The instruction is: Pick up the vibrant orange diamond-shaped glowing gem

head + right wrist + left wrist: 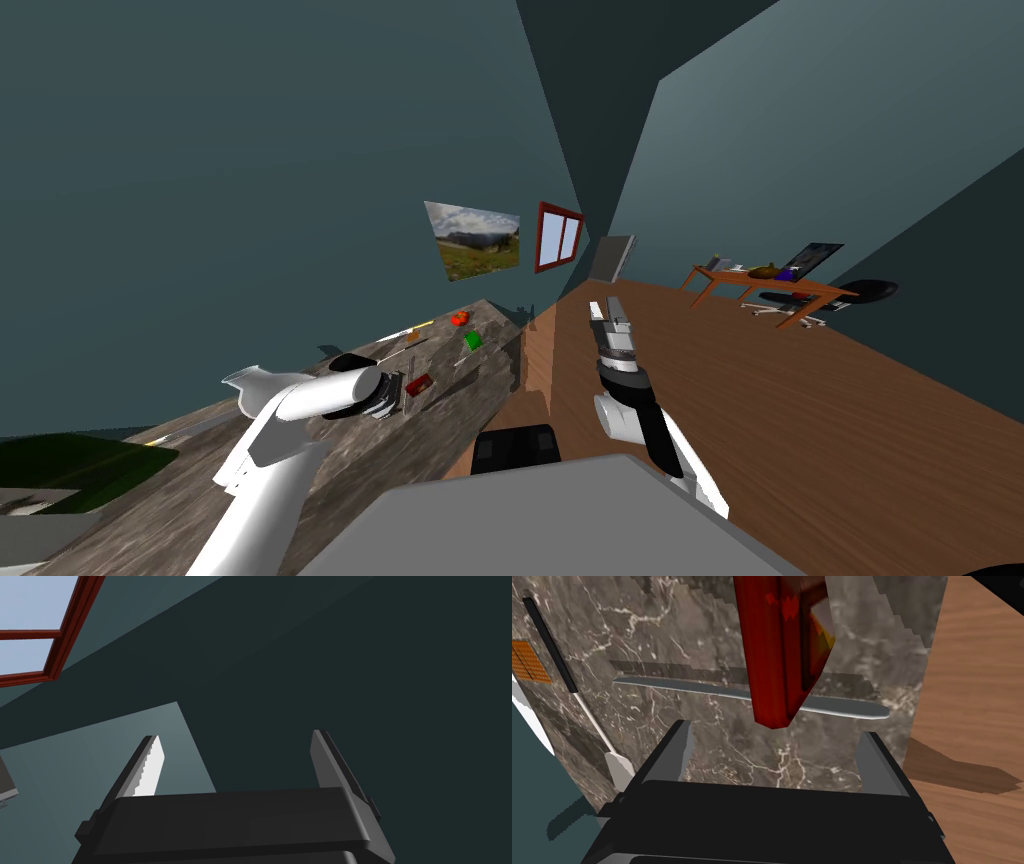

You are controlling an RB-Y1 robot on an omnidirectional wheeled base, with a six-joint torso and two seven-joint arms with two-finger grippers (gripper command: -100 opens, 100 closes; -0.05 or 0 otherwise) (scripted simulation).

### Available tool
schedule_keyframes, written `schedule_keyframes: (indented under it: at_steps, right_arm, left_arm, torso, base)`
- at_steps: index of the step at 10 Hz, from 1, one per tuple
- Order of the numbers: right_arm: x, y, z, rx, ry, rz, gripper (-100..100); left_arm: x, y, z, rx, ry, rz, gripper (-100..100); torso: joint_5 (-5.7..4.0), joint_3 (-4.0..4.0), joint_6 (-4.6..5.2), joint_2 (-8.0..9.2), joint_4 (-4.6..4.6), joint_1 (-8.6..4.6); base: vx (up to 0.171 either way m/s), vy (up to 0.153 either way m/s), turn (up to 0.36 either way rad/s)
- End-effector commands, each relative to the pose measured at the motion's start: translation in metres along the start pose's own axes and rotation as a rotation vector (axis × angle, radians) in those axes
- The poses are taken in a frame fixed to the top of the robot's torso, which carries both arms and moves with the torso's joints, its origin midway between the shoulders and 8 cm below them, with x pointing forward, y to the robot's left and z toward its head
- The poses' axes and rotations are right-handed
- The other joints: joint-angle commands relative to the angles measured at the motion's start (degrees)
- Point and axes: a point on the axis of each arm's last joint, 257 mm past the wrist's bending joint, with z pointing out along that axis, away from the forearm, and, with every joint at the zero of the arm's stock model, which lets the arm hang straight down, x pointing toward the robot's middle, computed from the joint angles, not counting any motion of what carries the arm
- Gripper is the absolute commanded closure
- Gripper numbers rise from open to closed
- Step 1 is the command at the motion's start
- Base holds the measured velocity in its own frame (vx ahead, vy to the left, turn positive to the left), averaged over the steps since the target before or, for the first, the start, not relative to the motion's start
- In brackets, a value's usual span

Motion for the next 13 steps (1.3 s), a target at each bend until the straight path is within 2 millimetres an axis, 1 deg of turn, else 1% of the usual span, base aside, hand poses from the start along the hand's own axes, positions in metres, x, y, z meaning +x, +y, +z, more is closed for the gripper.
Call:
schedule_keyframes:
  at_steps: [1,4,5,6,7,10,11,12,13]
  right_arm:
    - [0.0,0.0,0.0,0.0,0.0,0.0,0]
    - [0.0,0.0,0.0,0.0,0.0,0.0,0]
    - [0.0,0.0,0.0,0.0,0.0,0.0,0]
    - [0.0,0.0,0.0,0.0,0.0,0.0,0]
    - [0.0,0.0,0.0,0.0,0.0,0.0,0]
    - [0.0,0.0,0.0,0.0,0.0,0.0,0]
    - [0.0,0.0,0.0,0.0,0.0,0.0,0]
    - [0.0,0.0,0.0,0.0,0.0,0.0,0]
    - [0.0,0.0,0.0,0.0,0.0,0.0,0]
  left_arm:
    - [-0.002,0.008,-0.002,-0.042,-0.007,-0.008,-100]
    - [-0.006,0.021,-0.005,-0.11,-0.019,-0.019,-100]
    - [-0.006,0.018,-0.004,-0.095,-0.016,-0.017,-100]
    - [-0.006,0.019,-0.004,-0.099,-0.017,-0.017,0]
    - [-0.006,0.018,0.004,-0.099,-0.016,-0.018,-100]
    - [-0.006,0.018,0.019,-0.099,-0.016,-0.019,-100]
    - [-0.006,0.018,0.016,-0.101,-0.016,-0.019,-100]
    - [-0.006,0.017,0.016,-0.099,-0.016,-0.019,100]
    - [-0.006,0.018,0.017,-0.101,-0.016,-0.019,100]
  torso:
    - [0.0,0.0,0.0,0.0,0.0,0.0]
    - [-0.01,-0.13,0.0,-0.22,-0.05,-0.05]
    - [0.0,-0.09,0.0,-0.15,-0.04,-0.01]
    - [0.02,0.01,-0.01,0.03,0.0,0.1]
    - [0.04,0.08,-0.01,0.14,0.03,0.18]
    - [0.06,0.14,-0.01,0.25,0.05,0.24]
    - [0.06,0.14,-0.01,0.25,0.05,0.25]
    - [0.05,0.14,-0.02,0.24,0.05,0.24]
    - [0.04,0.13,0.01,0.22,0.07,0.25]
  base:
    - [0.073,-0.061,-0.042]
    - [0.104,-0.068,-0.046]
    - [0.031,-0.024,-0.004]
    - [0.007,-0.005,0.001]
    - [0.0,0.0,0.0]
    - [-0.007,0.002,-0.005]
    - [0.0,0.0,0.0]
    - [0.0,0.0,0.0]
    - [0.0,0.0,0.0]
